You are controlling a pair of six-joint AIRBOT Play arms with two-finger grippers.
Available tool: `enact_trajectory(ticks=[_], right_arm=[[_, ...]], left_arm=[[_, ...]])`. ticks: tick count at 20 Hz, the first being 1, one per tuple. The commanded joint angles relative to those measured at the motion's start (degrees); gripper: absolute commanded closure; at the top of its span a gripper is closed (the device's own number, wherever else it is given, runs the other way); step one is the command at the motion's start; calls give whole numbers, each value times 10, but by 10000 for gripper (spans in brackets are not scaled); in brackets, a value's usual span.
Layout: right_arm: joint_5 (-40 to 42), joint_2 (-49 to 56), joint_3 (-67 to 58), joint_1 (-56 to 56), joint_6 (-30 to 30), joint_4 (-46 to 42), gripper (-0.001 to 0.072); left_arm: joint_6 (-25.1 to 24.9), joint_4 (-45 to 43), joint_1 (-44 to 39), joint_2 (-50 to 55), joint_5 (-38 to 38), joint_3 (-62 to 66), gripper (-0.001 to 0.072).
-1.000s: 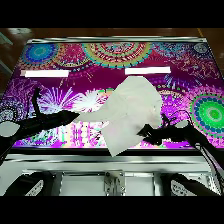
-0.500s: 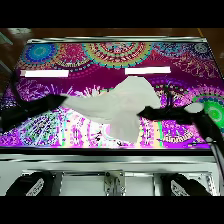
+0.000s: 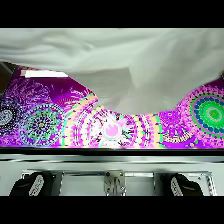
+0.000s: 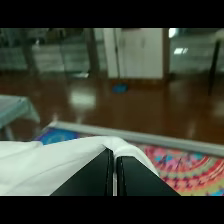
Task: Fold the shirts.
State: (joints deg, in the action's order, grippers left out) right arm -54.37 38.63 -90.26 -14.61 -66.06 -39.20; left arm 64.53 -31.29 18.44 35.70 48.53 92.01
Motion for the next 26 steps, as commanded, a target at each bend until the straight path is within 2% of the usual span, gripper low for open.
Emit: enact_trajectory(ticks=[1, 2, 4, 7, 10, 12, 13, 16, 17, 19, 21, 23, 26], right_arm=[[15, -37, -63, -21, -61, -67, 658], [-2, -42, -63, -21, -80, -91, 657], [-55, -48, -63, -21, -119, -150, 658], [-162, -44, -63, -21, -164, -197, 657], [-311, -14, -33, -21, -210, -187, 657], [-369, 8, 31, -21, -215, -164, 657], [-367, 16, 77, -21, -212, -156, 657], [-267, 48, 227, -21, -171, -125, 658], [-213, 66, 269, -21, -159, -90, 658], [-115, 127, 324, -21, -106, 33, 657], [-39, 200, 329, -4, -60, 125, 657], [48, 264, 329, 31, -38, 181, 657], [171, 344, 329, 92, -32, 198, 657]], left_arm=[[-4, -39, 24, -45, 9, 71, 663], [-2, -75, 24, -59, 23, 71, 663], [41, -184, 24, -82, 74, 71, 663], [119, -310, 24, -90, 247, 59, 663], [145, -309, 24, -90, 379, -29, 663], [172, -307, 24, -90, 401, -111, 663], [199, -306, 24, -90, 400, -159, 663], [208, -280, 24, -79, 358, -293, 663], [208, -261, 24, -70, 319, -332, 663], [208, -210, 23, -46, 224, -390, 663], [207, -151, 20, -5, 115, -428, 663], [195, -103, 6, 49, 23, -444, 663], [182, -87, -34, 150, -68, -444, 663]])
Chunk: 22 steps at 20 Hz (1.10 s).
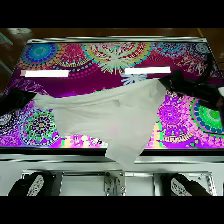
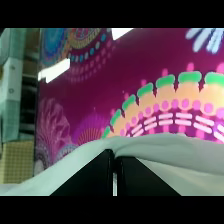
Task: Fold the shirts.
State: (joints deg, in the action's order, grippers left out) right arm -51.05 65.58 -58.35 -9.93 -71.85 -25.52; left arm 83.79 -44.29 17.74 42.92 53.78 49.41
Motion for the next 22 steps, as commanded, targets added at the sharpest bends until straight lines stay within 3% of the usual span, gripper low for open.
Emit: enact_trajectory(ticks=[1, 4, 7, 8, 9, 10, 11, 13, 15, 16, 17, 20, 21, 22], right_arm=[[177, 96, 10, 65, 28, 61, 657], [249, 139, 10, 107, 27, 61, 656], [258, 165, 10, 127, 28, 47, 649], [251, 168, 10, 126, 28, 47, 602], [252, 166, 10, 125, 29, 44, 320], [234, 161, 10, 115, 37, 44, 9], [198, 150, 10, 102, 46, 40, 9], [98, 115, 10, 50, 75, 3, 9], [-27, 74, 10, -24, 69, -89, 10], [-91, 56, 10, -64, 58, -144, 10], [-152, 43, 10, -97, 31, -202, 11], [-311, 35, 16, -160, 5, -332, 17], [-337, 35, 23, -170, 6, -342, 17], [-347, 35, 34, -173, 6, -341, 17]], left_arm=[[-10, 44, -40, 112, -144, -18, 663], [-10, 83, -73, 201, -172, -18, 662], [-10, 92, -117, 280, -172, -18, 661], [-10, 92, -127, 299, -172, -18, 624], [-10, 92, -132, 315, -169, -18, 426], [-10, 92, -129, 321, -156, -17, 104], [-11, 92, -114, 321, -129, -11, -12], [-12, 67, -49, 320, -19, 17, -12], [-10, -9, 30, 320, 125, 50, 17], [-5, -59, 60, 319, 186, 56, 95], [-5, -113, 83, 317, 237, 54, 122], [-13, -161, 110, 303, 273, -1, 106], [-21, -154, 109, 301, 261, -27, 17], [-22, -141, 106, 301, 241, -54, -13]])
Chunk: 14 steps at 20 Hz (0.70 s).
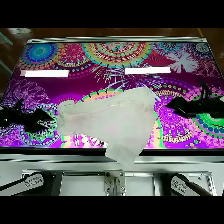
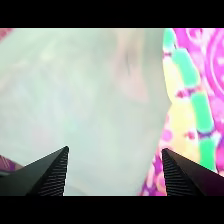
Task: Fold the shirts.
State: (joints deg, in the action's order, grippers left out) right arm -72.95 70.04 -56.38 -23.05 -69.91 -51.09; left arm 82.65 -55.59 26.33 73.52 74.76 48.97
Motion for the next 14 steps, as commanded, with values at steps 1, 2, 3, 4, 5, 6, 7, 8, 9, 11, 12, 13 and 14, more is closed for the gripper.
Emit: enact_trajectory(ticks=[1, 2, 3, 4, 5, 6, 7, 8, 9, 11, 12, 13, 14], right_arm=[[-129, -10, 23, -42, -14, -82, 17], [-123, -10, 33, -38, -14, -71, 17], [-116, -10, 42, -37, -14, -56, 17], [-108, -10, 49, -36, -14, -37, 17], [-103, -10, 52, -36, -14, -23, 17], [-96, -10, 52, -36, -14, -16, 17], [-90, -10, 52, -36, -14, -13, 17], [-84, -10, 52, -36, -14, -13, 17], [-78, -10, 52, -36, -14, -13, 17], [-72, -10, 52, -36, -14, -13, 17], [-73, -10, 52, -36, -15, -13, 17], [-75, -10, 52, -36, -17, -14, 17], [-79, -10, 52, -36, -23, -25, 17]], left_arm=[[-16, -11, 17, -5, 8, -73, -13], [-28, 9, 11, -4, -16, -94, -13], [-38, 24, 6, -3, -37, -108, -13], [-43, 40, 1, -1, -57, -119, -13], [-54, 54, -3, 1, -68, -123, -13], [-57, 57, -9, 4, -79, -124, -13], [-57, 57, -15, 7, -90, -124, -13], [-57, 57, -23, 12, -100, -124, -13], [-58, 57, -32, 20, -104, -124, -12], [-62, 57, -51, 41, -111, -124, -5], [-61, 58, -58, 52, -119, -124, 62], [-59, 64, -60, 59, -128, -124, 309], [-59, 75, -59, 59, -134, -123, 491]])
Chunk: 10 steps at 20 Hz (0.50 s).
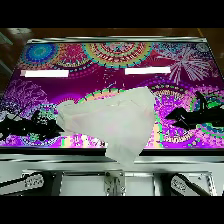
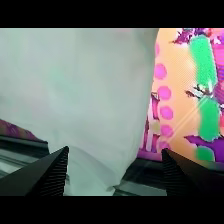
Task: Fold the shirts.
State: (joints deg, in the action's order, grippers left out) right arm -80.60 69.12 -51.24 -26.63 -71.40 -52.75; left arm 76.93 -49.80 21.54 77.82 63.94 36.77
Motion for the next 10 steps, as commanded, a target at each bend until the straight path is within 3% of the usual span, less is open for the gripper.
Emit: enact_trajectory(ticks=[1, 2, 3, 8, 10], right_arm=[[-9, 0, 2, 0, -15, -28, 17], [-10, 0, 10, 0, -22, -44, 17], [-10, 0, 28, 0, -23, -45, 17], [76, 0, 182, 0, -22, 10, 17], [92, 0, 225, 0, 12, 65, 17]], left_arm=[[-2, 23, -11, 14, -30, 1, 554], [-4, 23, -11, 12, -28, 7, 637], [-7, 23, -11, 10, -24, 14, 663], [-15, 23, -12, -30, -14, 29, 663], [-24, 23, -11, -50, 0, 29, 663]])
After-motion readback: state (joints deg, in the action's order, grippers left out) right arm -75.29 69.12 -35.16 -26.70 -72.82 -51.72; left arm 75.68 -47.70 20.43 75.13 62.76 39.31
